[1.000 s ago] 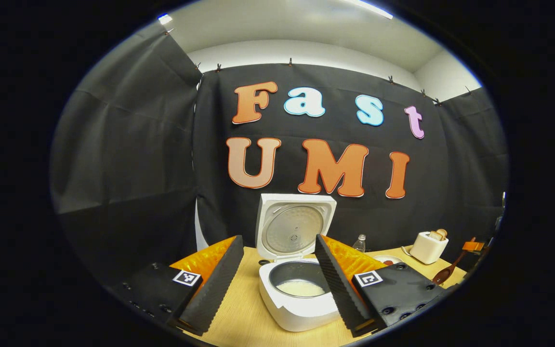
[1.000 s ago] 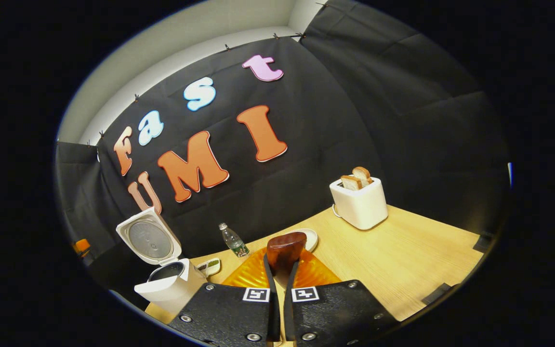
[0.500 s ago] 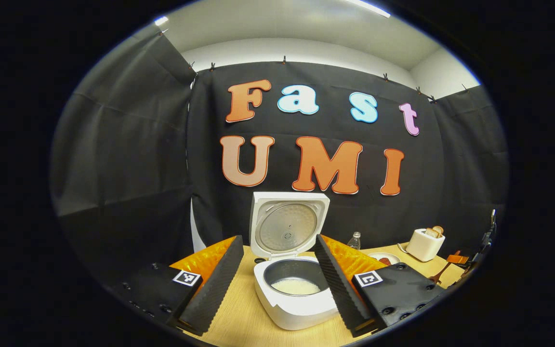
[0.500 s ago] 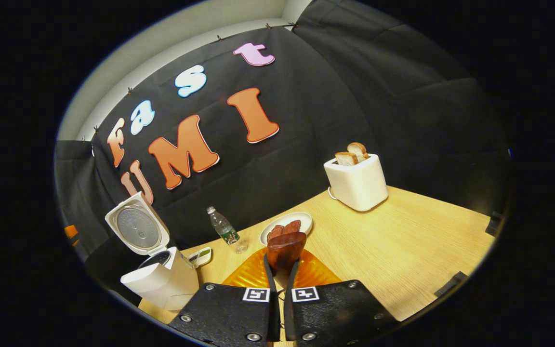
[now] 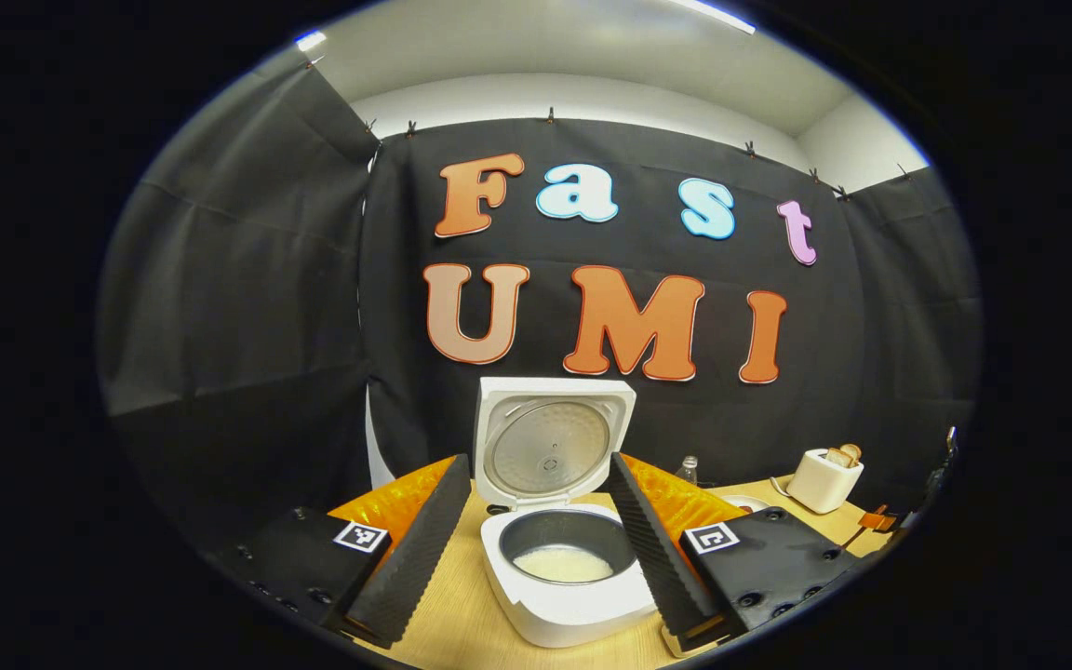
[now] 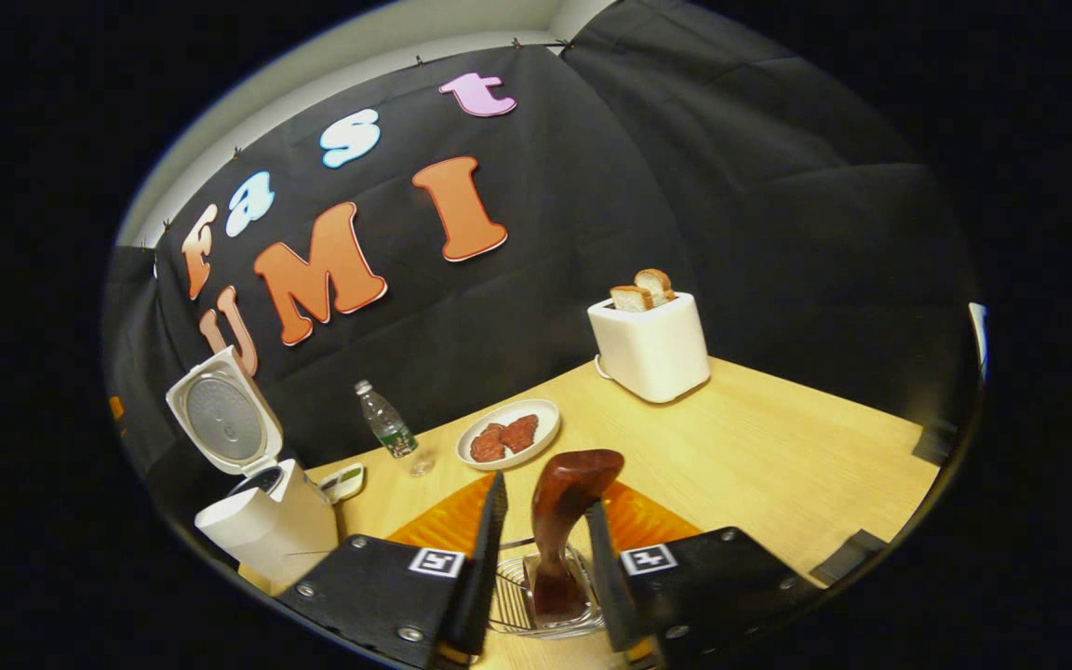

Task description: Close the left gripper, press the button to open the rice cooker; take a wooden spoon from the chopstick holder with the right hand, scoop a spoonful of rice and pour it into the rice cooker, then put the wooden spoon back into the chopstick holder.

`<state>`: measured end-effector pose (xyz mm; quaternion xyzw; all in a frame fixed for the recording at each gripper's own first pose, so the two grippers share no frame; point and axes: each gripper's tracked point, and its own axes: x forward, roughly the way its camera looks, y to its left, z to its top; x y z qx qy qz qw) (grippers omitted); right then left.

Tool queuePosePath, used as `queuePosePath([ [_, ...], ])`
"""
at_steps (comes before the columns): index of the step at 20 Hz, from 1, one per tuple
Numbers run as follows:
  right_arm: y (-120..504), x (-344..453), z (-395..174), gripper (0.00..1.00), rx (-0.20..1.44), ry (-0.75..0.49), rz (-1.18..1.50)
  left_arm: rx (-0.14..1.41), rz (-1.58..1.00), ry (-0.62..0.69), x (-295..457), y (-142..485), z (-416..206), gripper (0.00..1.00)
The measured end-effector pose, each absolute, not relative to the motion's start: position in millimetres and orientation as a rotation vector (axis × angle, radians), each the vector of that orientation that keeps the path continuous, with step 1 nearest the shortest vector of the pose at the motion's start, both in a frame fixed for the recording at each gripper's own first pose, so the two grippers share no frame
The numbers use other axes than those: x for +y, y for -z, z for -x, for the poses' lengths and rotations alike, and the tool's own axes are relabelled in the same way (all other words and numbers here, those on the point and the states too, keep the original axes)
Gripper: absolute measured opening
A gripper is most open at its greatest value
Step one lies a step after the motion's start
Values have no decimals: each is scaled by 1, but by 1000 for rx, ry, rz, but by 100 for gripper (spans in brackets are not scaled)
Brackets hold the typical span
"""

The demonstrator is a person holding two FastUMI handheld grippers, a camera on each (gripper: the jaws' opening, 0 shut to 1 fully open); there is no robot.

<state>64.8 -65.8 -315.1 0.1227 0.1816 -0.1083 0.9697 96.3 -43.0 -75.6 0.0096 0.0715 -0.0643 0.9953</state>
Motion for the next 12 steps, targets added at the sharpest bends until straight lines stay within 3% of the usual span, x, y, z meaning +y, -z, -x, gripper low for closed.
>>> queuePosePath([
  [1, 312, -69, -64, 58, 366, 227, -250, 142, -22, 127, -44, 75, -99, 100],
  [2, 308, -73, -63, 82, 360, 239, -250, 142, -27, 125, -46, 73, -102, 100],
  [3, 305, -77, -61, 85, 345, 253, -245, 143, -32, 125, -50, 73, -105, 100],
  [4, 299, -84, -60, 94, 326, 276, -231, 144, -37, 126, -53, 71, -110, 100],
  [7, 287, -96, -51, 95, 293, 322, -193, 151, -56, 91, -54, 70, -126, 100],
  [12, 283, -91, -37, 95, 301, 297, -208, 134, -16, 71, -74, 41, -185, 100],
])
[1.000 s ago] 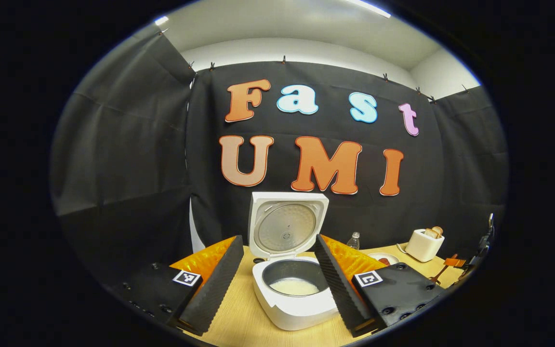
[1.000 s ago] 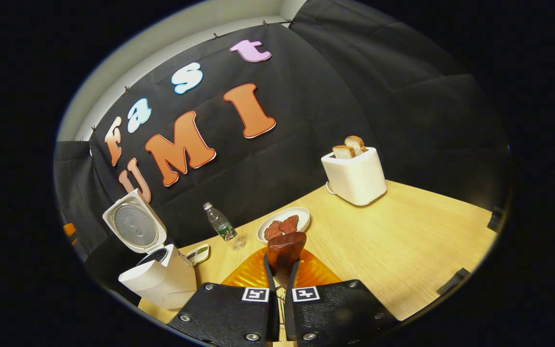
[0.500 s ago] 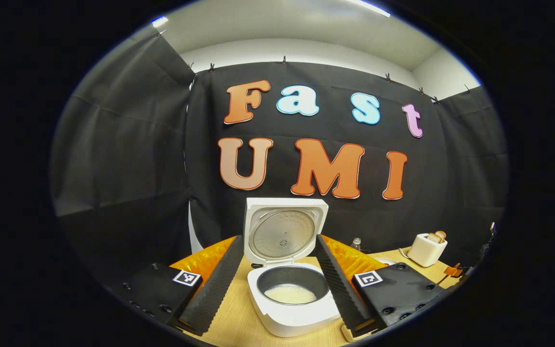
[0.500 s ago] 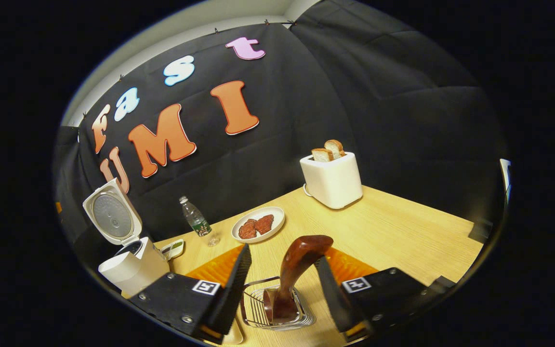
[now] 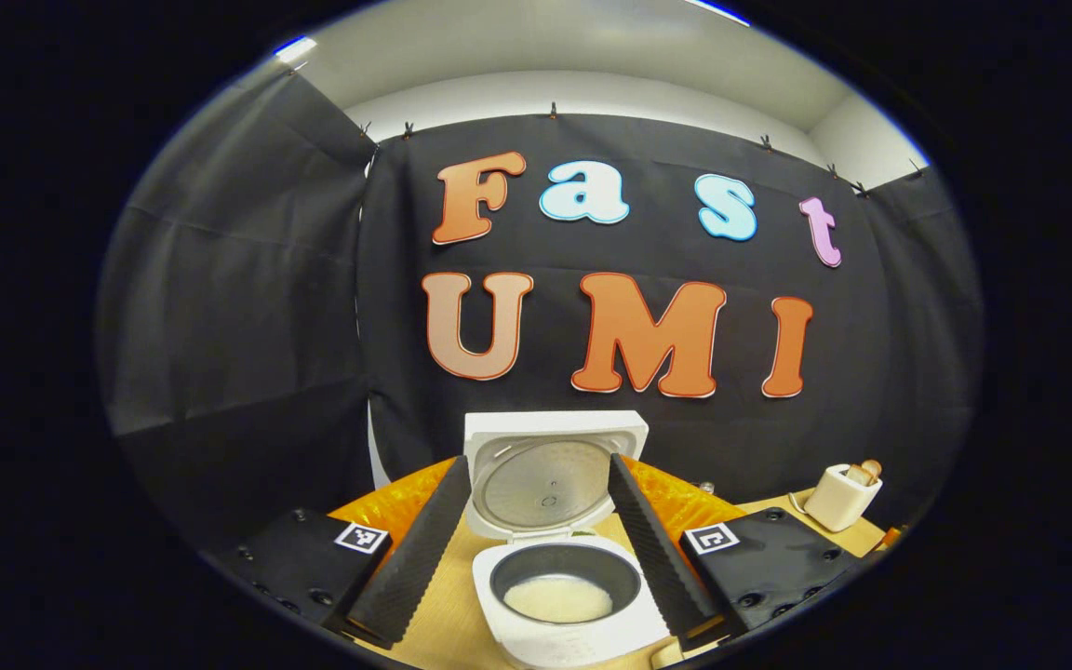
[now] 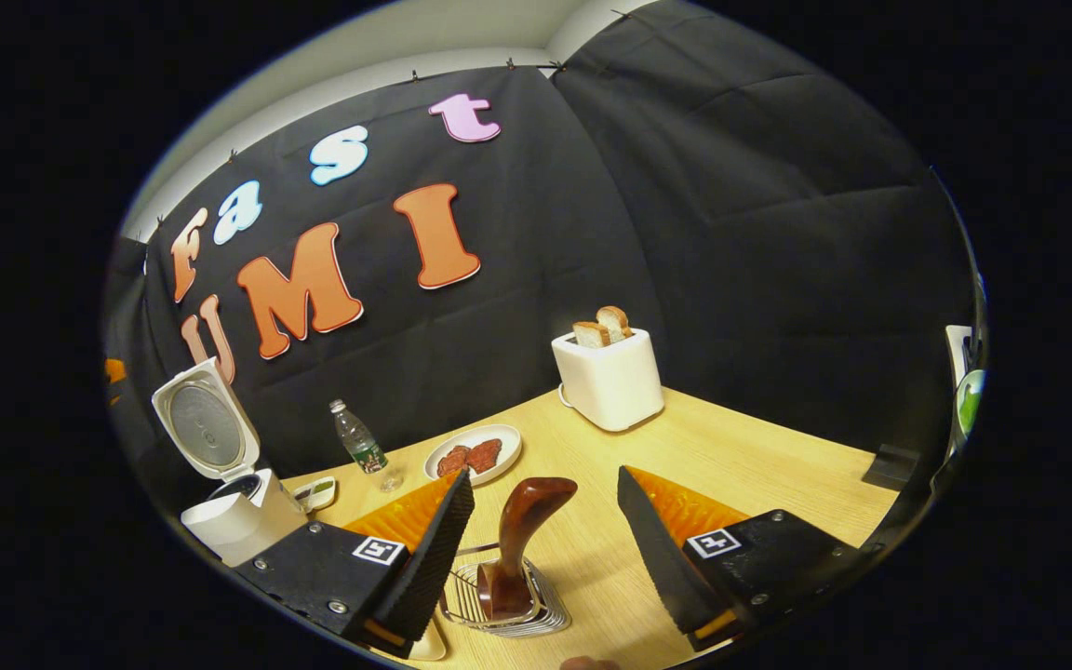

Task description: Close the left gripper, press the button to open the rice cooker; take a wooden spoon from the chopstick holder with the right hand, scoop a spoonful of rice and pour it into the rice cooker, then put the wooden spoon back into the chopstick holder.

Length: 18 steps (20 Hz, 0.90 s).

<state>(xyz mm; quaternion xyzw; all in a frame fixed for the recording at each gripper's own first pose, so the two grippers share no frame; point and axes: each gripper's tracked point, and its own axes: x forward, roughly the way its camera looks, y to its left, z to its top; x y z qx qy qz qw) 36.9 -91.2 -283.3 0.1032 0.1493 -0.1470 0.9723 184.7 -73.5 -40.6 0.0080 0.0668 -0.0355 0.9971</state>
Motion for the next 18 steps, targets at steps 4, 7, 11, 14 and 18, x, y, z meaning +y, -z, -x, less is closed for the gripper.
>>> queuePosePath([
  [4, 281, -94, -31, 95, 303, 292, -188, 116, -55, 53, -93, 19, -246, 100],
  [7, 274, -97, -33, 95, 286, 291, -184, 147, -58, 32, -101, 28, -295, 100],
  [11, 272, -100, -37, 95, 273, 295, -162, 218, -113, -15, -96, 63, -355, 99],
  [14, 279, -98, -43, 95, 286, 288, -148, 303, -118, -49, -87, 105, -383, 99],
  [18, 281, -96, -48, 95, 285, 285, -153, 287, -115, -50, -89, 106, -395, 99],
])
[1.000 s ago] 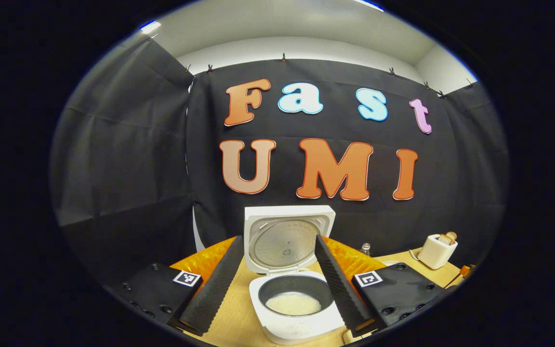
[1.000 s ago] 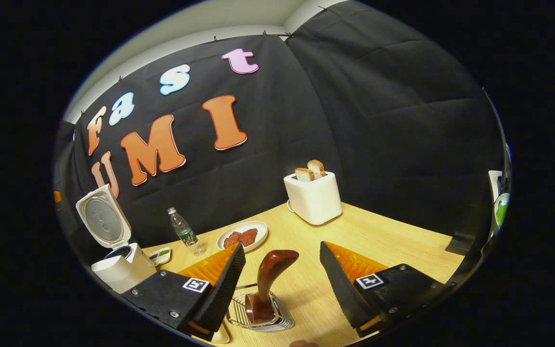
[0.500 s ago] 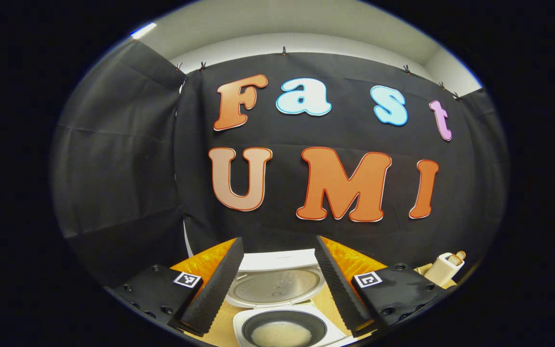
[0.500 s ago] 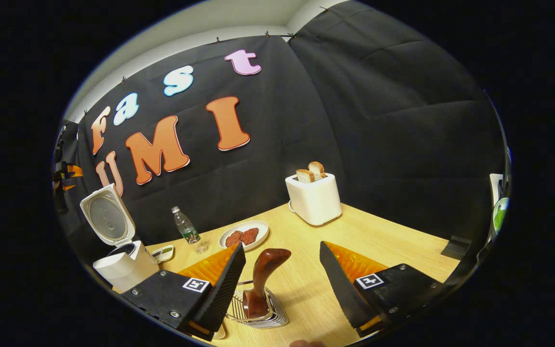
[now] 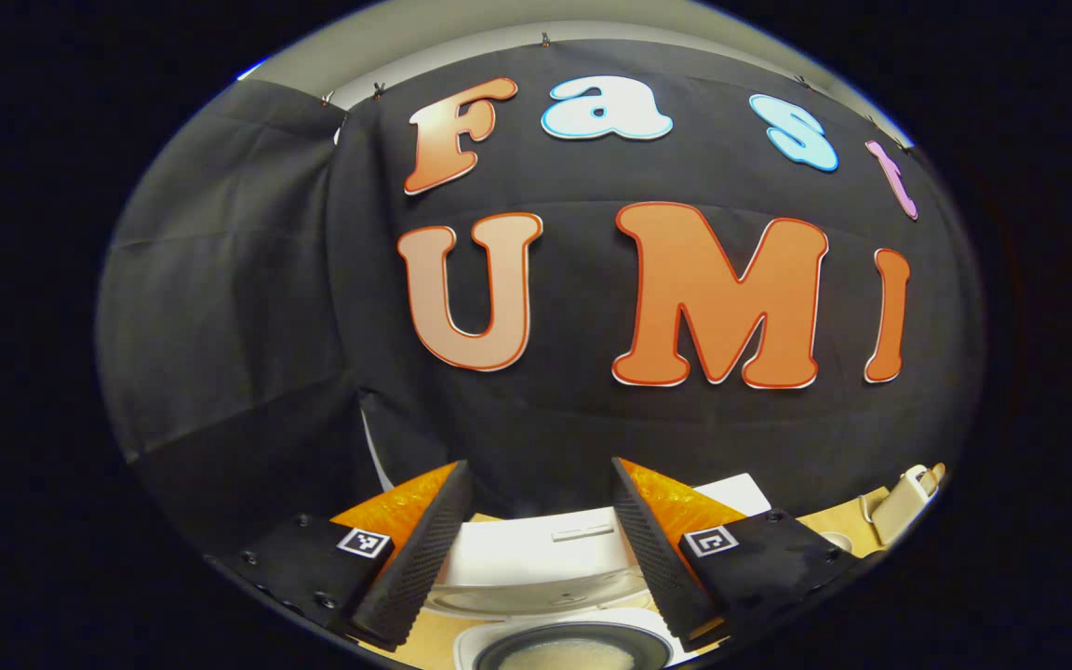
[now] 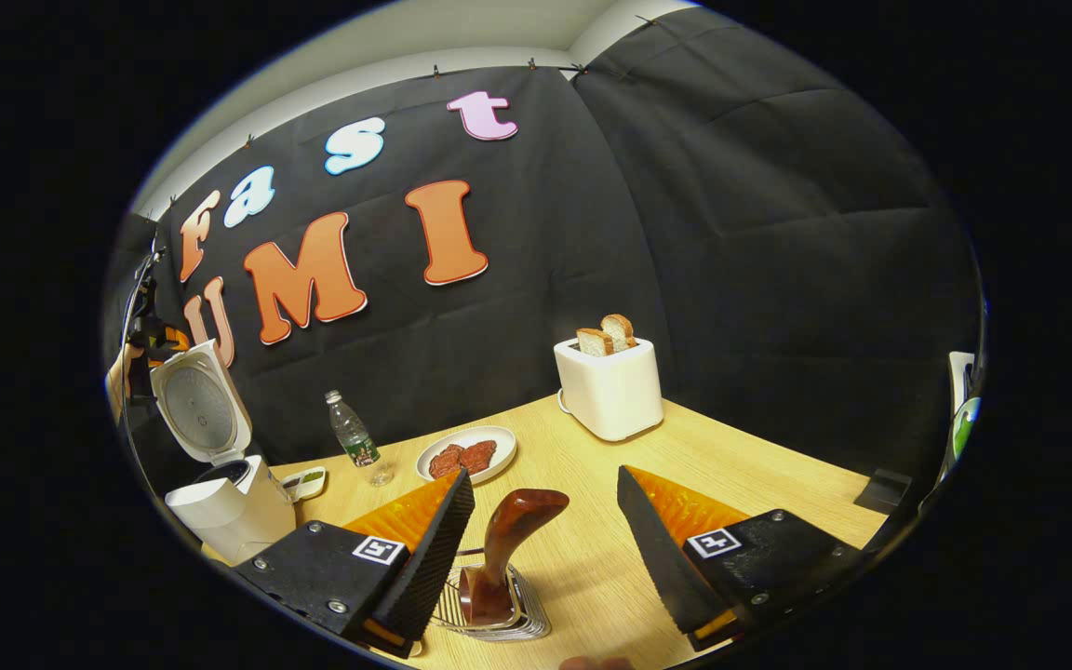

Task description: Close the left gripper, press the button to open the rice cooker; take a wooden spoon from the chopstick holder with the right hand, scoop a spoonful of rice and pour it into the rice cooker, then put the wooden spoon back into the chopstick holder.

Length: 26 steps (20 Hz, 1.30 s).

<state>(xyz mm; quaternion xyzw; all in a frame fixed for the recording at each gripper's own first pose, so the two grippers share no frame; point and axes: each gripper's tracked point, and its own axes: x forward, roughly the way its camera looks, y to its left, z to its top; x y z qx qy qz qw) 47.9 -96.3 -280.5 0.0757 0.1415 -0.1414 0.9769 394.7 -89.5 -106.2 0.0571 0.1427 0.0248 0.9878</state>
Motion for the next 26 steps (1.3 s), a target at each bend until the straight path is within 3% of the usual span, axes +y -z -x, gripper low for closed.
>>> queuePosePath([
  [5, 283, -86, -45, 95, 283, 261, -146, 337, -89, -26, -92, 107, -383, 100],
  [16, 264, -87, -3, 95, 278, 240, -199, 464, -46, -8, -104, 121, -289, 100],
  [24, 257, -73, 24, 95, 295, 195, -161, 663, 11, 0, -115, 209, -220, 100],
  [26, 252, -76, 29, 94, 290, 197, -140, 648, -9, 11, -120, 220, -209, 98],
])
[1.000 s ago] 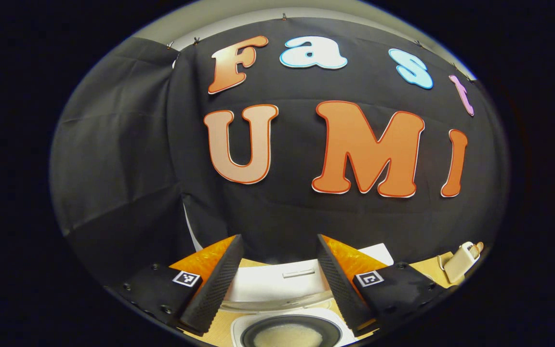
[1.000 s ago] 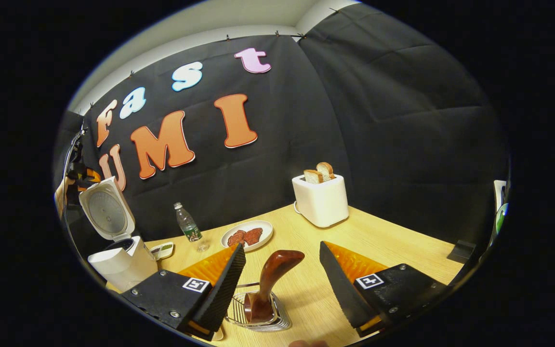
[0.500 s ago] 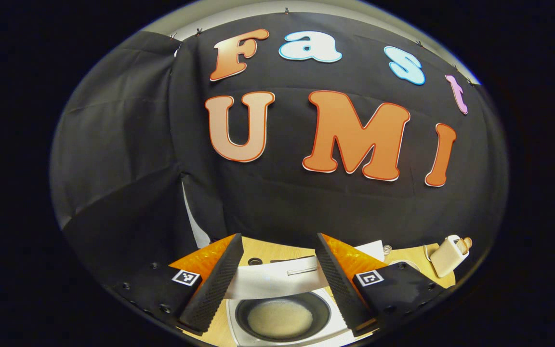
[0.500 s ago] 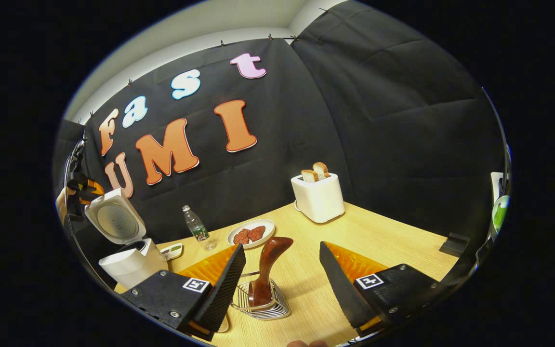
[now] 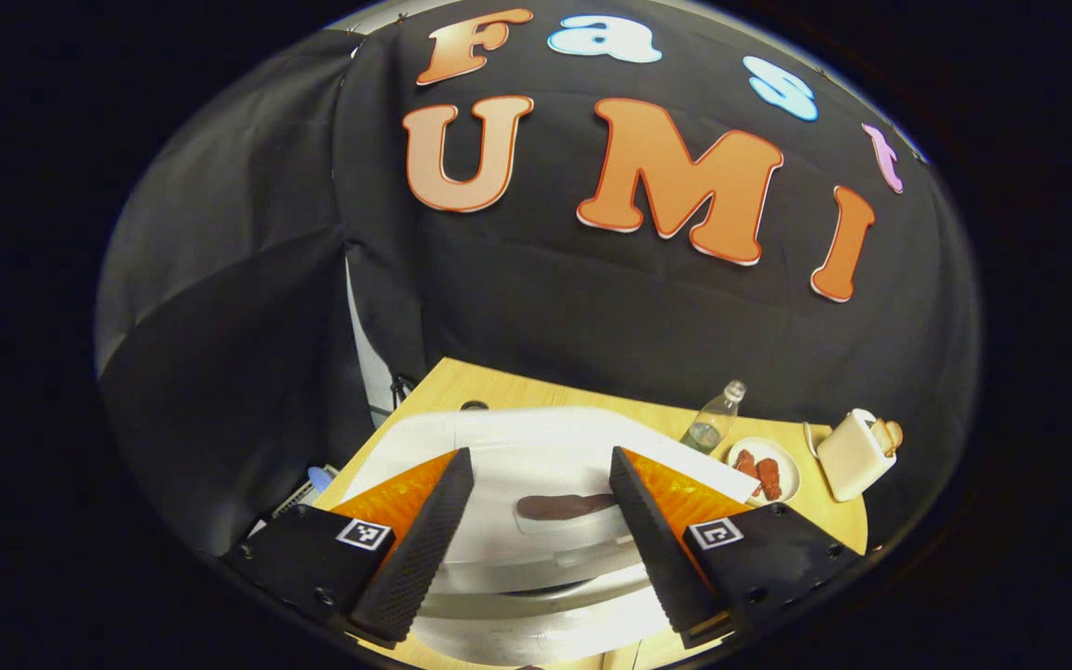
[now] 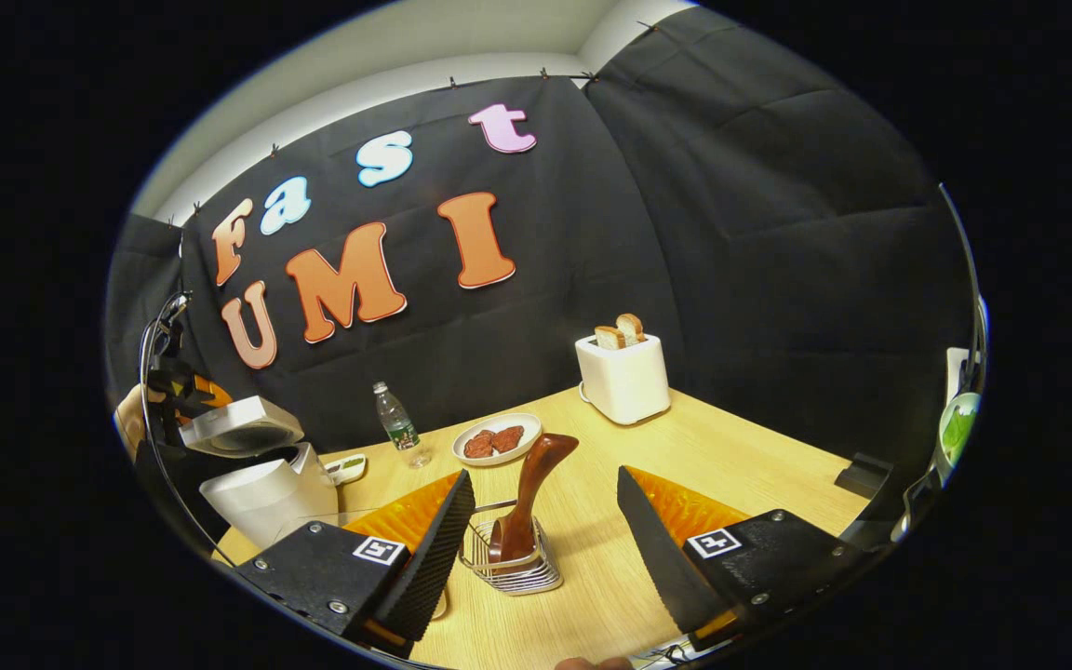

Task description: Close the left gripper, press the button to open the rice cooker; take a wooden spoon from the chopstick holder with the right hand, scoop a spoonful of rice and pour it into the rice cooker, then put the wooden spoon back into the chopstick holder.

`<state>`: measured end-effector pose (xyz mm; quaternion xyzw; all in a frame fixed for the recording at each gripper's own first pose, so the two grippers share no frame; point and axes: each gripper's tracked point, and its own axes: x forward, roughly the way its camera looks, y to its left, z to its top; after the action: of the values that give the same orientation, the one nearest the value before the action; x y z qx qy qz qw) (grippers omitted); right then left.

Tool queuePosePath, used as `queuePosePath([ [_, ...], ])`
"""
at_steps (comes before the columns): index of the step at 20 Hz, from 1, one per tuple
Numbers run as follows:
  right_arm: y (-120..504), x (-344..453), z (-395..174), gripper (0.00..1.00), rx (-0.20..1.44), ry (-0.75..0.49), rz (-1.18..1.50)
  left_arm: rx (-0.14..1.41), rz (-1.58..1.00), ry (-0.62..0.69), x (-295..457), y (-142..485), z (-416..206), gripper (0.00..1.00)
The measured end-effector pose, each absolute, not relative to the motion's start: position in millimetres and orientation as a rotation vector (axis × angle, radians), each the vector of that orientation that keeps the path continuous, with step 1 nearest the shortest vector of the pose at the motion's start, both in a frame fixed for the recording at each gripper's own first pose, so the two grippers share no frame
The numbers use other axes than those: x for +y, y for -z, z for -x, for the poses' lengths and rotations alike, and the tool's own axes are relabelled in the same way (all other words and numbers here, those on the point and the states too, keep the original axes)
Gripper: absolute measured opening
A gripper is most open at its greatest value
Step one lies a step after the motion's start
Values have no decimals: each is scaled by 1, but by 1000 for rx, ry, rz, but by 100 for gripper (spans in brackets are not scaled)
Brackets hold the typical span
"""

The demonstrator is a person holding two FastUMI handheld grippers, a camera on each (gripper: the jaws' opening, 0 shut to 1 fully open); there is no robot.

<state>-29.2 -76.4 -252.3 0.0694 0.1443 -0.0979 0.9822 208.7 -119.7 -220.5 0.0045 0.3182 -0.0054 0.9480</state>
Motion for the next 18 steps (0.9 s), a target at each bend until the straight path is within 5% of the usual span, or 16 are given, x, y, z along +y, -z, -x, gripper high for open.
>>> queuePosePath([
  [18, 265, -68, 40, 95, 331, 159, -157, 685, -114, 3, -121, 293, -168, 100],
])
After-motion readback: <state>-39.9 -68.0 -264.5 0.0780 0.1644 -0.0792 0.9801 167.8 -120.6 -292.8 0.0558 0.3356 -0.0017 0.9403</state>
